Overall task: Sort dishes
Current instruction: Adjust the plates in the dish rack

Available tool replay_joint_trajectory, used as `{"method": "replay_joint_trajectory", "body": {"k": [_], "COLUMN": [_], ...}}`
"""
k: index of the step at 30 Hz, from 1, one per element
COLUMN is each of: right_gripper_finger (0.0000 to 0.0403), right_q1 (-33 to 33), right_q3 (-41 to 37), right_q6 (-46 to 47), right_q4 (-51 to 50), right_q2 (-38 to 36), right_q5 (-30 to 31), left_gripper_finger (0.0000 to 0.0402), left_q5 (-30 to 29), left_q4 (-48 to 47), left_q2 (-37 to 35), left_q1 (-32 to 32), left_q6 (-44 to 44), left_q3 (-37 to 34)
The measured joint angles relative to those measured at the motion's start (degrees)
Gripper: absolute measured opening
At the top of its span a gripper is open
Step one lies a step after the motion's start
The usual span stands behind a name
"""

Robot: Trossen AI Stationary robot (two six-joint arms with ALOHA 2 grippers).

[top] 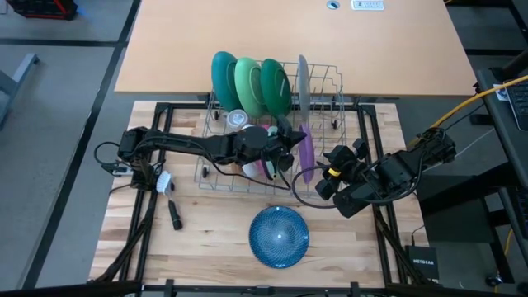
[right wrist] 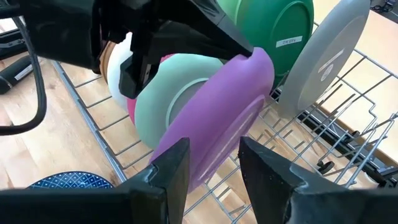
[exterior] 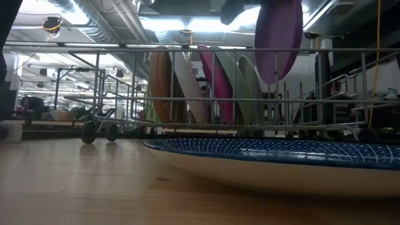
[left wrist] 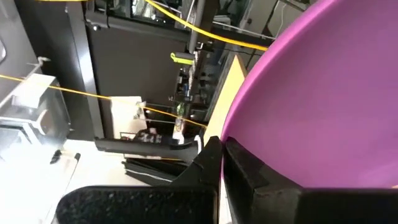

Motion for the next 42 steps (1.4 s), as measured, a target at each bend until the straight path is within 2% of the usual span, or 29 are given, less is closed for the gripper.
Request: {"method": "replay_joint_trajectory", "body": {"k": [8,21,26,33,42], "right_gripper_finger": [0.0144,0.0144,0.0144,0.0144,0.0144], "right_q1": [0.0,-0.02,-0.02,-0.02,-0.02], "right_q3": [0.0,0.0,0.0,0.0,0.0], "right_q6": [0.01,0.01,0.01,0.01,0.01], "right_q4": [-0.01,-0.01,-0.01,-0.01,-0.01], "right_q2": [0.0,0.0,0.0,0.0,0.0], "right_q5": [-0.05,-0.05,-0.08,-0.1,-0.1], "left_gripper_finger": [0.0,0.0,0.0,0.0,0.0], "left_q5": [3.99,8.56,12.82,14.82,20.23], "left_q4": [-2.76,-3.04,-3.05,-5.19,-9.09], "left_q2": [0.0,0.0,0.0,0.0,0.0], "left_q1": [1.51,1.79,3.2,4.76,7.15], "left_q6": [-4.73,-1.64,-3.67,-6.07,-9.91], "left_q3": [0.0,0.0,0.0,0.0,0.0]}}
